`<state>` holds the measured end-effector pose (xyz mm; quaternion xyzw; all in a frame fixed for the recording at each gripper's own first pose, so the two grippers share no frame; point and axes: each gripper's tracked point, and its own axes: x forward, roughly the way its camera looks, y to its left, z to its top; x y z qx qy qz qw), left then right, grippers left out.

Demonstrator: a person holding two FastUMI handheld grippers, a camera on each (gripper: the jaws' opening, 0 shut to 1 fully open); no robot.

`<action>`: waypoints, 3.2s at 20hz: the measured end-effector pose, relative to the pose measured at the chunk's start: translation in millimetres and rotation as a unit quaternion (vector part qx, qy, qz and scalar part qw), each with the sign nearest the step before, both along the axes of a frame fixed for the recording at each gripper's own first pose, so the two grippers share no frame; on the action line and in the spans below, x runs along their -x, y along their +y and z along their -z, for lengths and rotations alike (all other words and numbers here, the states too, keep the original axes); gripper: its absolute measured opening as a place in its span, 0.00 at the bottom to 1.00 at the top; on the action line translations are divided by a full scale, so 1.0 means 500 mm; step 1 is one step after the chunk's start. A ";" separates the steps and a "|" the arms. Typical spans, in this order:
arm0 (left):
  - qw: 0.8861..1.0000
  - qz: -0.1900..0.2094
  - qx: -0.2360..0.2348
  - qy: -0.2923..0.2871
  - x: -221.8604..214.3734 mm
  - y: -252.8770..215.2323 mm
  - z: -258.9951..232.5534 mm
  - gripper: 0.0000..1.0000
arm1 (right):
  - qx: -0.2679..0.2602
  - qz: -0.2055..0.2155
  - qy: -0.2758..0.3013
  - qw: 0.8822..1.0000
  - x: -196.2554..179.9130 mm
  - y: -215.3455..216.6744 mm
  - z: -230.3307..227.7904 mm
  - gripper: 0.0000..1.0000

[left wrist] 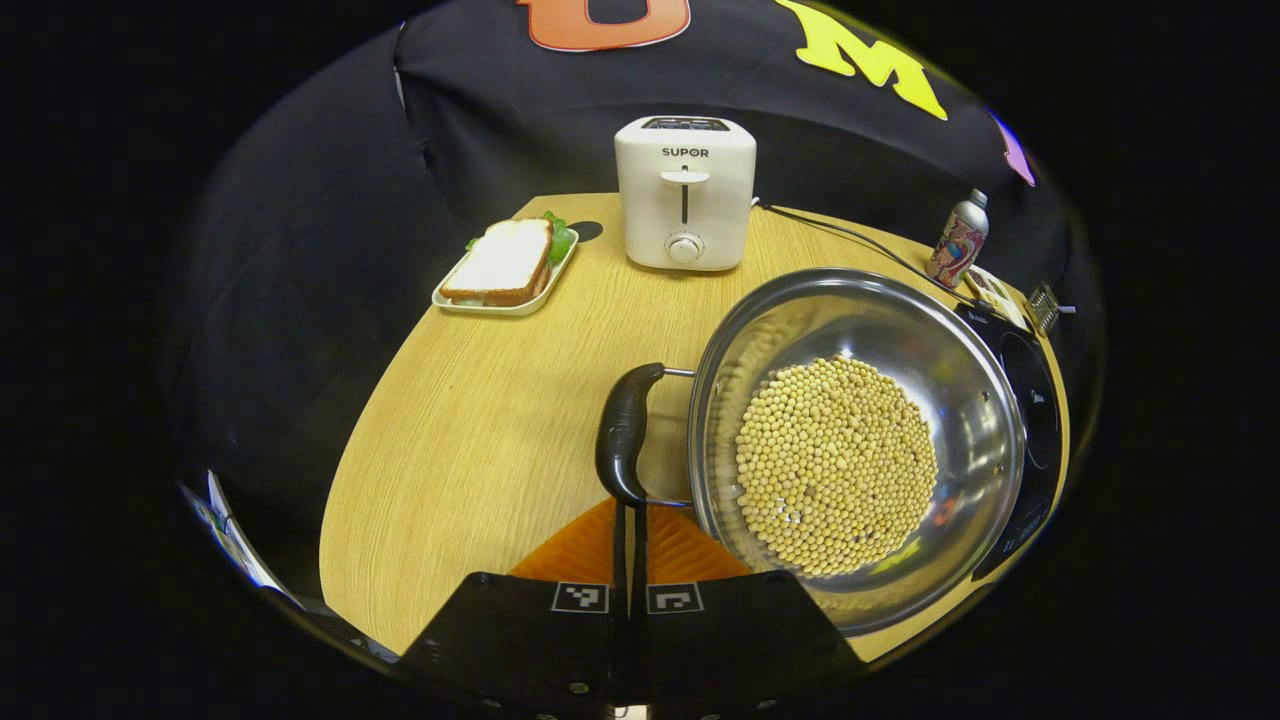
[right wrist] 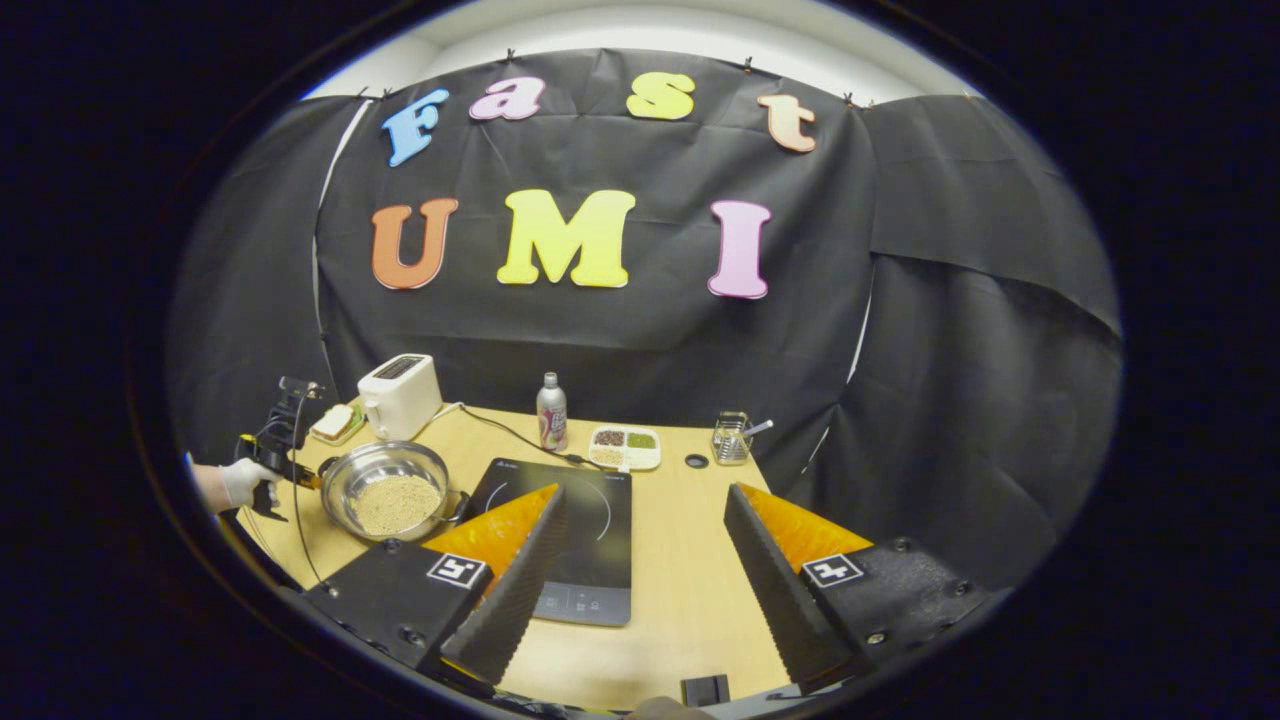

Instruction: First push the handle of the pot to place it horizontally, then grasp the pot with both hands and set it on the induction cooktop.

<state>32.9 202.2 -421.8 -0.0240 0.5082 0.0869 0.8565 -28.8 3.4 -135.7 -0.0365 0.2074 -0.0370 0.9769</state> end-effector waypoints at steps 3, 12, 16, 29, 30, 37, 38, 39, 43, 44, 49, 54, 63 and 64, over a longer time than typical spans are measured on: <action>1.000 0.001 -0.004 0.002 0.003 0.000 -0.002 0.00 | 0.000 -0.002 -0.001 1.000 0.000 0.004 -0.002 0.97; 0.996 0.033 -0.039 -0.077 0.016 0.017 -0.095 0.06 | -0.016 -0.035 0.013 0.999 -0.013 0.070 0.045 0.97; 0.992 0.048 -0.049 -0.103 0.035 0.038 -0.142 0.45 | -0.028 -0.066 0.022 0.997 -0.024 0.134 0.071 0.97; 0.987 0.066 -0.019 -0.143 -0.029 -0.015 -0.172 0.97 | -0.056 -0.172 0.096 0.979 -0.137 0.388 0.210 1.00; 0.988 0.065 -0.016 -0.140 -0.038 -0.016 -0.163 0.97 | -0.062 -0.175 0.104 0.977 -0.152 0.402 0.226 0.98; 0.994 0.064 0.001 -0.093 -0.079 -0.014 -0.086 0.97 | -0.093 -0.166 0.214 0.958 -0.253 0.491 0.396 1.00; 0.994 0.065 0.000 -0.088 -0.083 -0.014 -0.078 0.97 | -0.092 -0.161 0.226 0.956 -0.268 0.495 0.419 0.97; 0.994 0.066 -0.002 -0.082 -0.091 -0.011 -0.066 0.97 | -0.090 -0.156 0.239 0.954 -0.284 0.498 0.444 0.96; 0.996 0.071 -0.007 -0.054 -0.114 -0.007 -0.030 0.97 | -0.088 -0.149 0.280 0.944 -0.321 0.518 0.512 0.97; 0.996 0.073 -0.011 -0.050 -0.119 -0.003 -0.025 0.97 | -0.083 -0.145 0.288 0.943 -0.330 0.515 0.525 0.97; 0.997 0.070 -0.007 -0.027 -0.126 0.000 -0.001 0.92 | -0.088 -0.124 0.316 0.937 -0.343 0.519 0.564 0.96; 0.997 0.074 0.016 -0.011 -0.125 -0.017 0.009 0.71 | -0.081 -0.125 0.328 0.933 -0.350 0.526 0.572 0.76; 0.994 0.097 0.040 0.027 -0.112 -0.024 0.010 0.62 | -0.086 -0.114 0.346 0.927 -0.354 0.524 0.569 0.66; 0.994 0.096 0.038 0.027 -0.111 -0.026 0.004 0.52 | -0.088 -0.114 0.348 0.926 -0.352 0.524 0.567 0.62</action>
